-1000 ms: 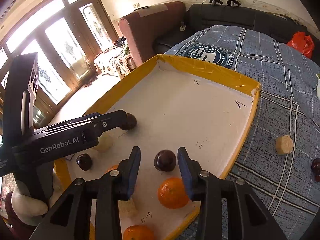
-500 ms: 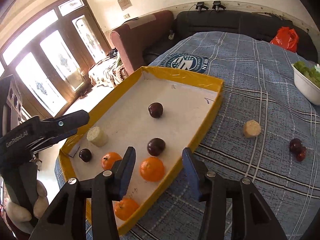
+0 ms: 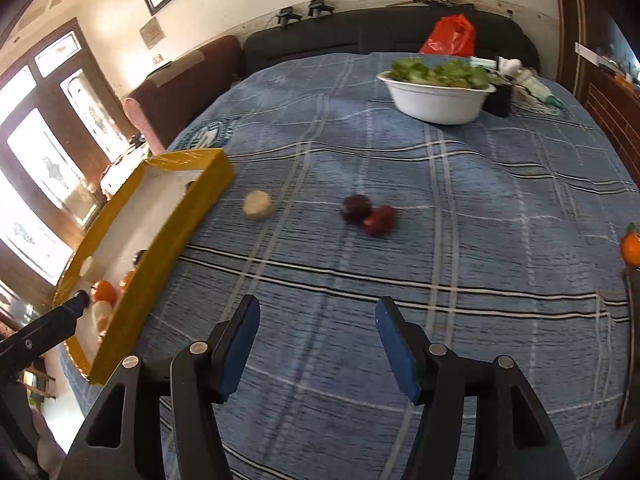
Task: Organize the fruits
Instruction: 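Grasp the orange beside the black phone with the right tool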
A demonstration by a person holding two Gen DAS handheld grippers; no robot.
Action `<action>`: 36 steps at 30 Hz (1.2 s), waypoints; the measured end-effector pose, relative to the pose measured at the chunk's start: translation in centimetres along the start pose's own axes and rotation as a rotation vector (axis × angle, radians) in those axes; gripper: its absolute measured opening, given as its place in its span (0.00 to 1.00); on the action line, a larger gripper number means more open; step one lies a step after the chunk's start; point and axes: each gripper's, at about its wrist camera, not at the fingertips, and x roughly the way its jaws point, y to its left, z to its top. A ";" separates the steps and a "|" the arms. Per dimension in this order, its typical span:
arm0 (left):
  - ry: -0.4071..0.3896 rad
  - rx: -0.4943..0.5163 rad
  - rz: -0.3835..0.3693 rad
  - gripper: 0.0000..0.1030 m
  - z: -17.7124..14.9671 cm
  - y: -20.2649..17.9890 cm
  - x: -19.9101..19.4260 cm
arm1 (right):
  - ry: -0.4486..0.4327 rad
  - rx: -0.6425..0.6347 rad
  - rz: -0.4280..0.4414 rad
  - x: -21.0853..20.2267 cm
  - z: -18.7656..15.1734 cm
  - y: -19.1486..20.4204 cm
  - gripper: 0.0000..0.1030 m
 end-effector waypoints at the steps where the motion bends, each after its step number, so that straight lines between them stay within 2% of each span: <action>1: 0.010 0.015 -0.004 0.84 -0.3 -0.7 0.5 | 0.011 0.013 -0.038 -0.2 0.0 -1.4 0.74; 2: 0.018 0.027 -0.006 0.84 -0.4 -1.1 0.9 | 0.019 0.024 -0.065 -0.1 0.1 -2.4 0.78; 4: 0.037 0.066 -0.003 0.84 -1.1 -2.5 2.1 | 0.023 0.061 -0.119 -0.5 -0.1 -4.5 0.78; 9: 0.098 0.149 0.016 0.84 -2.4 -4.9 5.0 | -0.034 0.160 -0.171 -3.2 -0.5 -10.2 0.78; 15: 0.149 0.162 0.007 0.84 -3.7 -5.7 7.5 | -0.142 0.360 -0.261 -8.1 -0.3 -18.9 0.78; 18: 0.159 0.170 0.016 0.84 -4.1 -5.9 8.2 | -0.178 0.410 -0.307 -9.8 0.2 -21.9 0.77; 20: 0.161 0.177 0.028 0.83 -4.3 -6.1 8.6 | -0.189 0.409 -0.353 -10.2 1.0 -23.4 0.71; 24: 0.147 0.213 0.064 0.84 -4.8 -6.8 8.9 | -0.135 0.351 -0.427 -8.6 3.3 -24.8 0.66; 26: 0.147 0.224 0.067 0.88 -4.9 -7.0 9.1 | -0.093 0.330 -0.457 -7.2 4.0 -25.4 0.64; 30: 0.147 0.240 0.070 0.92 -5.0 -7.3 9.2 | -0.004 0.324 -0.510 -3.9 4.3 -26.9 0.63; 31: 0.147 0.244 0.067 0.93 -5.1 -7.3 9.3 | 0.011 0.329 -0.510 -3.3 4.2 -27.3 0.59; 32: 0.148 0.247 0.065 0.95 -5.1 -7.4 9.4 | 0.023 0.334 -0.504 -2.8 4.0 -27.6 0.48; 34: 0.154 0.264 0.066 0.98 -5.2 -7.7 9.5 | 0.042 0.334 -0.511 -2.2 3.9 -27.7 0.40; 36: 0.161 0.282 0.074 1.00 -5.3 -8.0 9.7 | 0.034 0.324 -0.518 -2.5 3.8 -27.5 0.39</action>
